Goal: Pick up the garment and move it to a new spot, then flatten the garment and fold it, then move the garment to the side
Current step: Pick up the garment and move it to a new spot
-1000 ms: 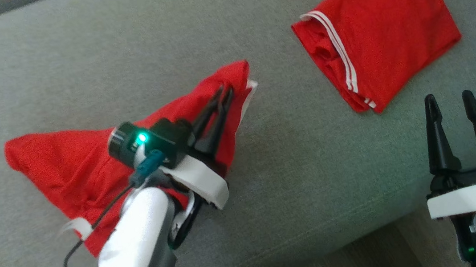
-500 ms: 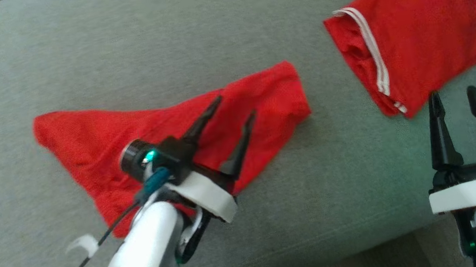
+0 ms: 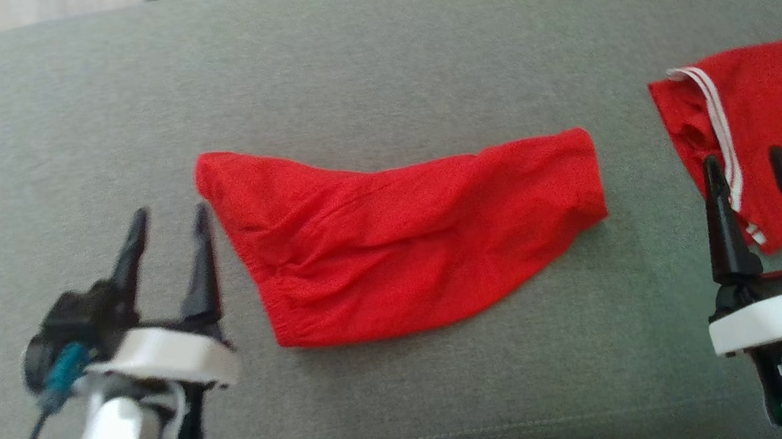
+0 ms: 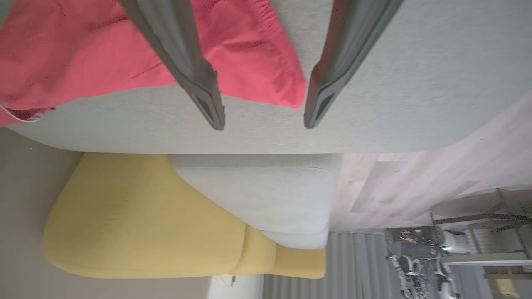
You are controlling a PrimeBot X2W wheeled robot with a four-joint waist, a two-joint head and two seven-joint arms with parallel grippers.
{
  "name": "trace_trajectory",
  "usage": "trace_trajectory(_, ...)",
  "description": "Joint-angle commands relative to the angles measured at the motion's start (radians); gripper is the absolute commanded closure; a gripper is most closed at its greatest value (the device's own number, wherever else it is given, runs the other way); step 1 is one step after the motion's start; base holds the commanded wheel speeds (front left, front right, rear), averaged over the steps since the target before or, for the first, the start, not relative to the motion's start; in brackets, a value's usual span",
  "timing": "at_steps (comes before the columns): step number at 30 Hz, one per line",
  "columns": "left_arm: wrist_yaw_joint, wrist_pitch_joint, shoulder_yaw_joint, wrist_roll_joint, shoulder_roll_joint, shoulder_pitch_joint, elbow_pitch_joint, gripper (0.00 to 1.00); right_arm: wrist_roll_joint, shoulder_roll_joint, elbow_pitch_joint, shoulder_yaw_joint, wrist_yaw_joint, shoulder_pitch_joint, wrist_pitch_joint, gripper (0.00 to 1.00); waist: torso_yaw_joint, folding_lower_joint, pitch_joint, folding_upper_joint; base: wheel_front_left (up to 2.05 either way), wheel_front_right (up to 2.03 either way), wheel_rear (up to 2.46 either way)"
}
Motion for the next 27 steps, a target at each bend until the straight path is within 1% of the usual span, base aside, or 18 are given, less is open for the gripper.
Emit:
trace_trajectory(1, 0.006, -0.011, 0.064, -0.015, 0.038, -0.004, -0.037, 0.0, -0.004, -0.007, -0.042, 0.017, 0.007, -0.012, 0.009, 0.0, 0.037, 0.0, -0.028, 0.0, 0.0, 0.0, 0.0)
trace_trajectory(5, 0.0, -0.012, 0.102, -0.045, 0.063, 0.049, -0.042, 0.0, -0.007, -0.007, -0.041, 0.018, 0.007, -0.005, 0.019, 0.0, 0.053, 0.0, -0.048, 0.0, 0.0, 0.0, 0.0)
trace_trajectory(10, 0.003, -0.011, 0.101, -0.052, 0.072, 0.11, -0.065, 0.0, -0.01, -0.007, -0.031, 0.027, 0.007, 0.018, 0.028, 0.0, 0.053, 0.0, -0.085, 0.0, 0.0, 0.0, 0.0)
trace_trajectory(19, 0.029, 0.01, 0.082, -0.044, 0.081, 0.203, -0.129, 0.0, -0.009, -0.007, -0.024, 0.035, 0.007, 0.084, 0.049, 0.0, 0.042, 0.0, -0.152, 0.0, 0.0, 0.0, 0.0)
trace_trajectory(27, 0.052, 0.026, 0.077, -0.038, 0.092, 0.245, -0.172, 0.0, -0.009, -0.007, -0.042, 0.032, 0.007, 0.106, 0.06, 0.0, 0.04, 0.0, -0.171, 0.0, 0.0, 0.0, 0.0)
